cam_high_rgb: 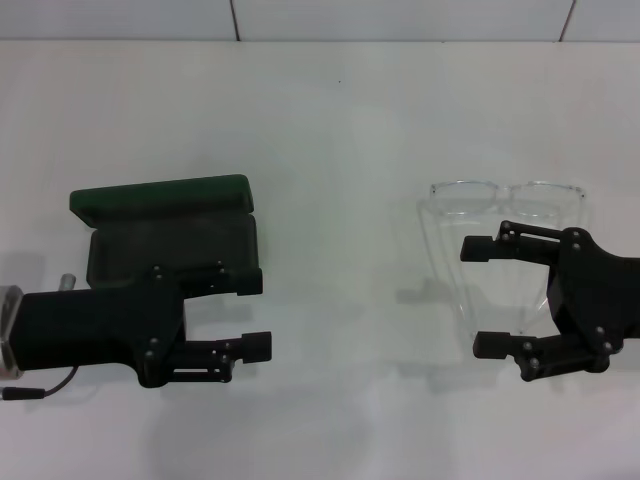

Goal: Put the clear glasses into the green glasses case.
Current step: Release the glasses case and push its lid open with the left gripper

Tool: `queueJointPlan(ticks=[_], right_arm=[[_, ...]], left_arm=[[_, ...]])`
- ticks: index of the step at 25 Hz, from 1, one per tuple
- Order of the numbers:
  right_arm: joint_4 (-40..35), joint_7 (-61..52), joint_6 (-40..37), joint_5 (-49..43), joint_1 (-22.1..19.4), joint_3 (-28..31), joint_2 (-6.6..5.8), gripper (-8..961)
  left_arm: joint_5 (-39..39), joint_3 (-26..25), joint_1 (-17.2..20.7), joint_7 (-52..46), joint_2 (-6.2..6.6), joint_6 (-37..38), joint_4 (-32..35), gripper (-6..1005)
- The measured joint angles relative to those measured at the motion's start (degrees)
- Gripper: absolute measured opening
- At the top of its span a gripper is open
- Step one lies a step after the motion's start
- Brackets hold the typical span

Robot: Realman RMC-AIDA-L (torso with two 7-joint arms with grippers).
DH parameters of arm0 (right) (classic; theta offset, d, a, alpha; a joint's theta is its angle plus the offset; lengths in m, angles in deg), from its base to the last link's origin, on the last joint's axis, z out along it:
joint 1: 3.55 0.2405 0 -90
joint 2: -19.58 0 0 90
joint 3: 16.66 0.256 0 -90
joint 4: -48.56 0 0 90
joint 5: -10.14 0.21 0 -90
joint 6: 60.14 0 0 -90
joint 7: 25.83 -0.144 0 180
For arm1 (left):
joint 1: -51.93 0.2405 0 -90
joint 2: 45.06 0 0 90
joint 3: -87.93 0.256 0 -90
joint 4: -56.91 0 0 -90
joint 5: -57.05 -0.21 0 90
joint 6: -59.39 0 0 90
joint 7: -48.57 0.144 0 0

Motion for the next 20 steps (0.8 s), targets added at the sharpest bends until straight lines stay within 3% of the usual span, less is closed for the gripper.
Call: queueJointPlan(ticks=[20], right_arm=[[0.01,0.11,0.23,-0.09,-1.13,0.32,0.23,864]], left_arm=[[-0.07,-0.47,0.44,-0.50,-0.15,0.72,0.39,796]])
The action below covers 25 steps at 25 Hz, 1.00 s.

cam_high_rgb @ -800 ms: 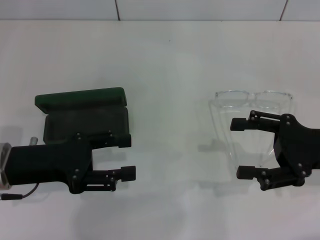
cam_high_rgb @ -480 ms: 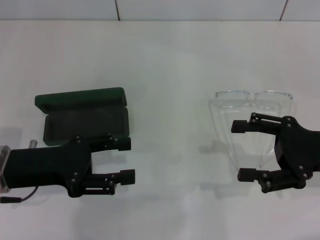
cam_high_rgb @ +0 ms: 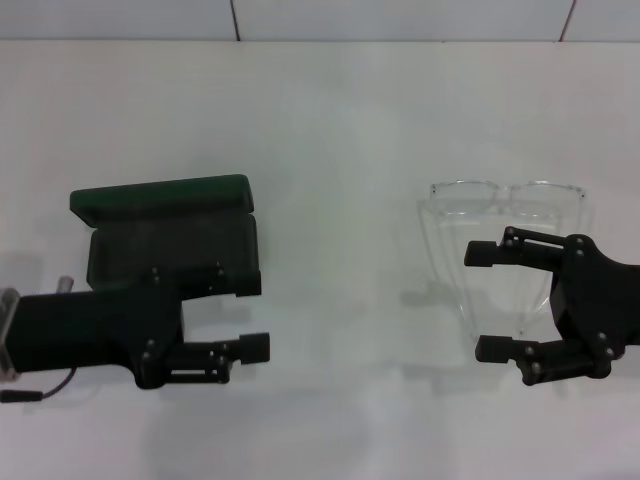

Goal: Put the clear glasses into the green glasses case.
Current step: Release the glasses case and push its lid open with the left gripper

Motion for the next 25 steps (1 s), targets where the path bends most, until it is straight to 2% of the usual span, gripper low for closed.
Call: queueJointPlan(ticks=[4,8,13,16,18,20,22,24,25], right_arm=[[0.00,0.23,2.16,0.34,-0.38,0.28,0.03,862],[-0.06,0.26,5.11,0.41,-0.43,0.51,0.08,860],[-0.22,0.14,6.48,0.28,-0.82,1.69,-0.04,858],[-0.68,-0.36,6.40,0.44,-1.10,1.78,-0.51,857],[-0.79,-0.46,6.20,0.48,-1.17,1.78,-0.58,856],[-0.84,-0.48,6.10,0.50,-1.18,1.77,-0.58,855],[-0.84,-0.49,6.02,0.51,-1.21,1.75,-0.53,855],[-0.93,-0.49,6.00,0.50,-1.24,1.74,-0.46,854],[-1.12,-0.49,5.99,0.47,-1.25,1.74,-0.41,853]], left_arm=[[0.04,-2.13,0.49,-6.96,-0.49,-0.39,7.99,795],[-3.39,-5.38,0.54,-23.59,-1.26,-3.62,25.35,794],[-12.73,-7.26,-0.74,-38.10,-1.70,-6.81,46.45,794],[-20.73,-6.87,-2.97,-43.57,-1.74,-6.93,55.00,793],[-25.72,-5.82,-4.97,-45.39,-1.70,-6.79,57.70,793],[-30.43,-3.12,-7.69,-46.45,-1.28,-6.64,57.44,792],[-35.05,0.06,-10.66,-47.02,-0.95,-6.61,54.44,792],[-39.66,2.05,-13.36,-46.87,-1.38,-6.98,50.08,769],[-39.66,2.05,-13.36,-46.87,-1.38,-6.98,50.08,746]])
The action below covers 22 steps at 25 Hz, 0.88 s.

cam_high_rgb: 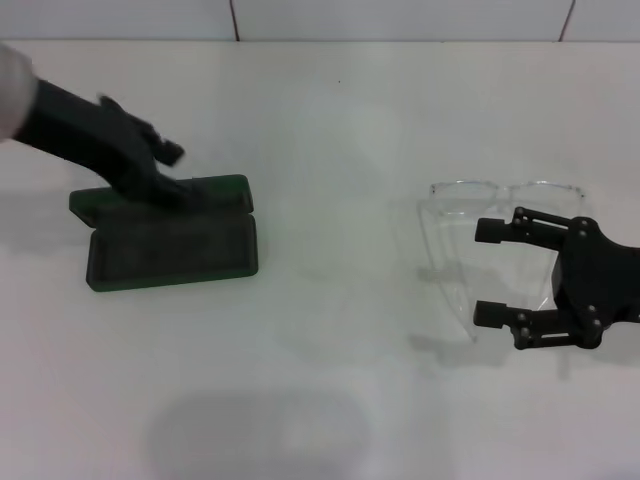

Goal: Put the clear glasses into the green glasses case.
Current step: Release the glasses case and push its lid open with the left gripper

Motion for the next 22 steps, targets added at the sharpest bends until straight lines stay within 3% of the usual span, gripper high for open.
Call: queueJointPlan(ticks=[1,4,7,13,22], right_arm=[[-0.29,-0.01,0.00,-0.06,-0.01,0.00,0.02,853],[-1.96,-0.31,0.00,-0.22,-0.49,0.00,0.11,852],[-5.32,-0.91,0.02,-0.26,-2.25,-0.01,0.01,850],[-9.85,-3.04,1.16,-0.38,-4.31,-0.01,-0.45,848],[-10.01,-3.70,1.93,-2.41,-4.15,2.38,-0.77,844]], left_arm=[[-6.35,0.73,-3.13,1.15,-1.48,-1.31,-6.00,723],[-11.46,1.33,-5.05,2.36,-3.22,-3.15,-9.54,655],[-15.62,1.99,-6.01,3.46,-4.79,-5.80,-10.43,660],[-16.90,3.88,-6.84,3.37,-5.06,-7.29,-9.45,656],[-16.74,3.83,-8.17,3.38,-4.81,-5.55,-5.83,622]])
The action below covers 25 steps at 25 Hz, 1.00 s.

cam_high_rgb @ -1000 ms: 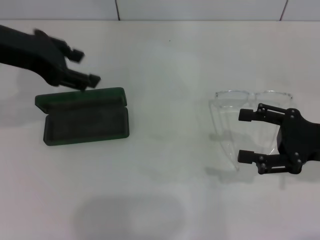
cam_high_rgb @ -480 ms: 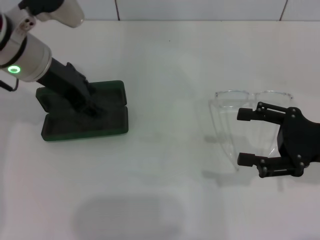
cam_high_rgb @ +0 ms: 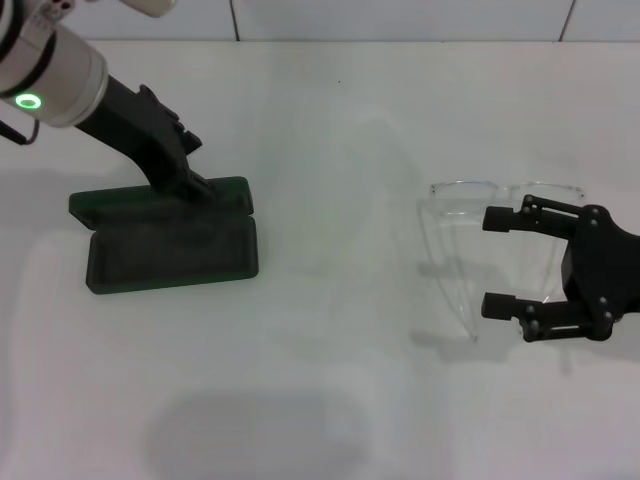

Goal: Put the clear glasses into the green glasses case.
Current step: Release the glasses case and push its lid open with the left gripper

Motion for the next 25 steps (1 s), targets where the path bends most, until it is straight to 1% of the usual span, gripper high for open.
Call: queueJointPlan(ticks=[3,11,19,25], right_arm=[[-0.43,-0.33,0.20,-0.96,0.26,1.00,0.28,843],[-1.59,-0.62,0.90,-1.56,0.01,1.50,0.29,840],[-1.49,-0.62,1.19,-1.68,-0.15,1.49,0.29,836],[-1.33,-0.45,1.08,-1.69,-0.64,1.49,0.29,834]], left_arm=[[-0.98,0.05,-0.50,0.47,0.38,-0.43,-1.90,609],[-4.09,0.04,-1.69,2.23,0.76,-3.75,-8.10,575],[-4.95,0.10,-1.71,2.89,0.76,-6.39,-11.79,541],[-6.10,0.12,-1.22,2.88,0.44,-6.68,-11.92,515]])
